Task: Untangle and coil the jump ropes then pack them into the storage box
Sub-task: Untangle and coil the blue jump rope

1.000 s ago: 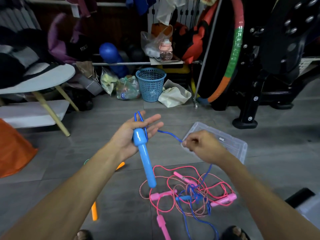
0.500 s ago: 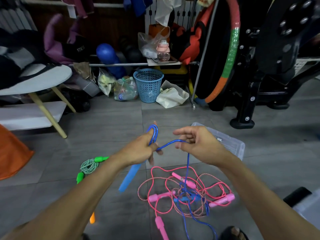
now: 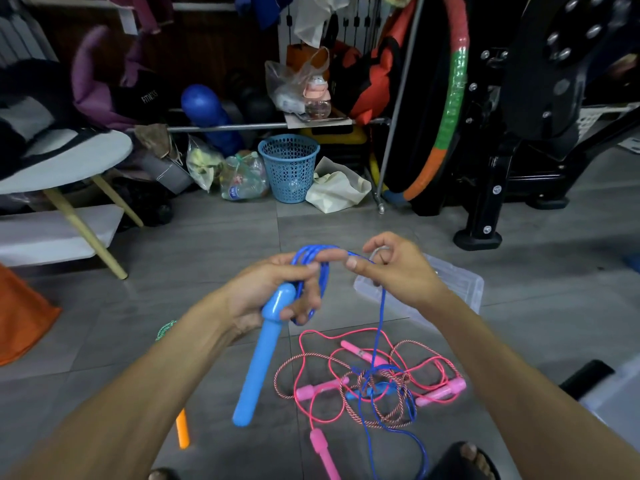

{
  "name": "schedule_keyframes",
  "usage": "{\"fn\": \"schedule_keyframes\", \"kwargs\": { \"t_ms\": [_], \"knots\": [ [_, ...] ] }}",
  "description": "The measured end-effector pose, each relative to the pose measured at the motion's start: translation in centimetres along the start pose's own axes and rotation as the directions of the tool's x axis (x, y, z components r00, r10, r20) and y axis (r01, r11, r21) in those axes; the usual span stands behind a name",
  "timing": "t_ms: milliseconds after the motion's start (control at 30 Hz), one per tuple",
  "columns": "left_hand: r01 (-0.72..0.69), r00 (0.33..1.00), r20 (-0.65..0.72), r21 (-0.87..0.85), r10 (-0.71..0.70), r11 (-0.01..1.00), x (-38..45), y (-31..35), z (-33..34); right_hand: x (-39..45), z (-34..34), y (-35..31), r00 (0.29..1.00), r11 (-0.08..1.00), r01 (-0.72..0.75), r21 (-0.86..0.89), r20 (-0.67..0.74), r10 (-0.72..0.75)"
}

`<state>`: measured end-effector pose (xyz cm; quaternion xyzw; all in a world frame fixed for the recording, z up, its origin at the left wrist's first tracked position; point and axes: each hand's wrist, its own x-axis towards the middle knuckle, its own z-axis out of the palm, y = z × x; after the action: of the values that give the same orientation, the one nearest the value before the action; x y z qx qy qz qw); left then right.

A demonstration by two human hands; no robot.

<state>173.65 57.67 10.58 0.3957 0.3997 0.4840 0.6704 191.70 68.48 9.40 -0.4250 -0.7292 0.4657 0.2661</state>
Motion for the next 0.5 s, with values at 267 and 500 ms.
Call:
{"fn": "schedule_keyframes", "kwargs": {
  "t_ms": [267,500],
  "knots": [
    [-0.297,0.903,-0.422,-0.48,0.08,0.825,0.2,1.3,-2.0,0.6,-0.8,3.6,0.978,0.977,-0.203,0.061,0.062,0.199],
    [-0.42,0.841,-0.525,-0.48,0.131,0.771,0.6,0.9,-2.8,-0.4,0.7,0.6,0.969,0.998,-0.056,-0.001,0.241,0.055]
  ]
}}
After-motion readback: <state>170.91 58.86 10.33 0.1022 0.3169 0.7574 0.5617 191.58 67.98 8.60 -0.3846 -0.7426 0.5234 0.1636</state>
